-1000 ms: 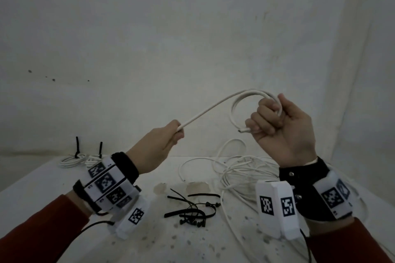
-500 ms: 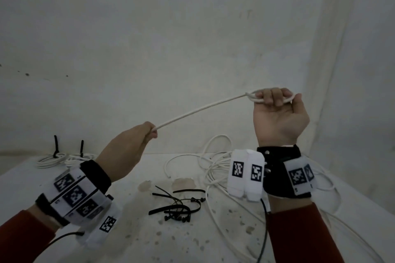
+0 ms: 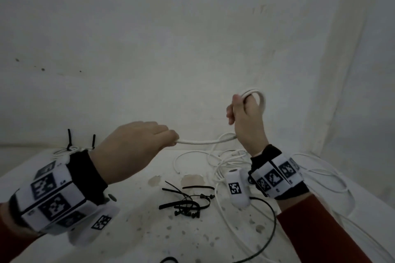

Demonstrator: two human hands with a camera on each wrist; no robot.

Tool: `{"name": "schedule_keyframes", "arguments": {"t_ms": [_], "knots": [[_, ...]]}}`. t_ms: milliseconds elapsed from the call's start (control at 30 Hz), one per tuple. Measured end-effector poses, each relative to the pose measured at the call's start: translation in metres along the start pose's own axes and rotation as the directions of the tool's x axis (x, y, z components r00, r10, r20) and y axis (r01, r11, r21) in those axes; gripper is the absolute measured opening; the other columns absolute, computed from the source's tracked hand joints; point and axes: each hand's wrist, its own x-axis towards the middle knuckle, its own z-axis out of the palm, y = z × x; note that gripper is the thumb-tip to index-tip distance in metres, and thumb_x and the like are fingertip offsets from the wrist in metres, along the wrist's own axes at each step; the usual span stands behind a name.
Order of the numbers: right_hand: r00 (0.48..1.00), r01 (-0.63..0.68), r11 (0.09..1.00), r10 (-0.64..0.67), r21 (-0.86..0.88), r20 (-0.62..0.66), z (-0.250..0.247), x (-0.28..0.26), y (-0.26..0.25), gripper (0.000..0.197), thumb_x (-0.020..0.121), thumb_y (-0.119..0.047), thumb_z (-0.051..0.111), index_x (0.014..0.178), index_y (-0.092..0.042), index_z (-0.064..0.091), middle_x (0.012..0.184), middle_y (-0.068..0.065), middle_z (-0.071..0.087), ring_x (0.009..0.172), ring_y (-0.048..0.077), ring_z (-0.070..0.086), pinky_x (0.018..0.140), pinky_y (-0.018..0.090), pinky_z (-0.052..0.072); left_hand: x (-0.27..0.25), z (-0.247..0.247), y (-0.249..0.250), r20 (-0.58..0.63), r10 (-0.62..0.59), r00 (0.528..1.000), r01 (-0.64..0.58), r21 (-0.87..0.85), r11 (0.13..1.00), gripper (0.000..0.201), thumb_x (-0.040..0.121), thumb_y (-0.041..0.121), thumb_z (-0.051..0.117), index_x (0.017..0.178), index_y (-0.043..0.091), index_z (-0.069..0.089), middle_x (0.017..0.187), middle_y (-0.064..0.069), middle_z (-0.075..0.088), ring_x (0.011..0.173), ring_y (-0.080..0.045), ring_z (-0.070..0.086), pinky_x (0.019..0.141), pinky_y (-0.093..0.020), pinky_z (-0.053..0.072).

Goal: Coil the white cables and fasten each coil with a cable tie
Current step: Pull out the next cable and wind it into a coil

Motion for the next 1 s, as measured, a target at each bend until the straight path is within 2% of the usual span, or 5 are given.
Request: {"name": "schedule_keyframes", "arguments": {"t_ms": [233, 467, 667, 767, 1000], "knots": [[0.814, 0.15, 0.93, 0.075, -0.334, 0.576, -0.001, -0.032, -0.01, 0.029, 0.101, -0.026, 0.043, 0.075, -0.014, 0.041, 0.056, -0.007, 0.055, 0.049, 0.004, 0.048, 0.057, 0.025, 0.041, 0.002, -0.018, -0.037, -0.057, -0.002, 0.998, 0.011, 0.152, 0.988, 0.014, 0.086, 0.015, 0.054, 0.095, 0.025, 0.05, 0.08, 0.007, 0.06, 0.074, -0.015, 0.044, 0.073, -0.029, 0.03], [0.725, 0.068, 0.99, 0.039, -0.127, 0.688, 0.007, -0.049, -0.034, 0.058, 0.096, -0.043, 0.027, 0.06, -0.007, 0.055, 0.044, -0.008, 0.037, 0.041, 0.004, 0.034, 0.049, 0.011, 0.029, 0.012, -0.007, -0.033, -0.172, -0.032, 0.985, 0.025, -0.044, 0.999, 0.022, 0.092, 0.011, 0.045, 0.096, 0.001, 0.065, 0.094, -0.011, 0.062, 0.086, -0.02, 0.05, 0.077, -0.025, 0.042], [0.667, -0.25, 0.952, 0.037, 0.176, 0.744, 0.015, -0.055, -0.037, 0.061, 0.083, -0.075, 0.037, 0.053, -0.023, 0.048, 0.042, -0.015, 0.031, 0.038, 0.007, 0.02, 0.051, 0.031, 0.015, 0.005, 0.013, -0.019, -0.203, -0.263, 0.943, 0.176, -0.369, 0.913, 0.03, 0.095, 0.019, 0.043, 0.105, 0.004, 0.066, 0.094, -0.003, 0.071, 0.087, -0.001, 0.061, 0.079, -0.004, 0.041], [0.712, -0.385, 0.867, 0.061, 0.316, 0.699, 0.025, -0.053, -0.035, 0.065, 0.087, -0.071, 0.029, 0.05, -0.019, 0.045, 0.037, -0.01, 0.027, 0.036, 0.009, 0.016, 0.045, 0.02, 0.019, 0.0, 0.03, 0.0, -0.113, -0.478, 0.871, 0.296, -0.657, 0.694, 0.023, 0.097, 0.02, 0.047, 0.107, 0.016, 0.067, 0.088, 0.013, 0.071, 0.086, 0.004, 0.064, 0.08, -0.009, 0.047], [0.803, -0.523, 0.664, 0.175, 0.535, 0.569, 0.045, -0.055, -0.033, 0.064, 0.095, -0.051, 0.023, 0.044, -0.017, 0.039, 0.03, -0.005, 0.021, 0.03, 0.01, 0.015, 0.043, 0.029, 0.014, 0.015, 0.037, 0.039, 0.219, -0.712, 0.668, 0.196, -0.974, -0.116, 0.029, 0.101, 0.011, 0.035, 0.106, 0.01, 0.063, 0.088, -0.007, 0.066, 0.088, -0.017, 0.066, 0.084, -0.028, 0.054]]}}
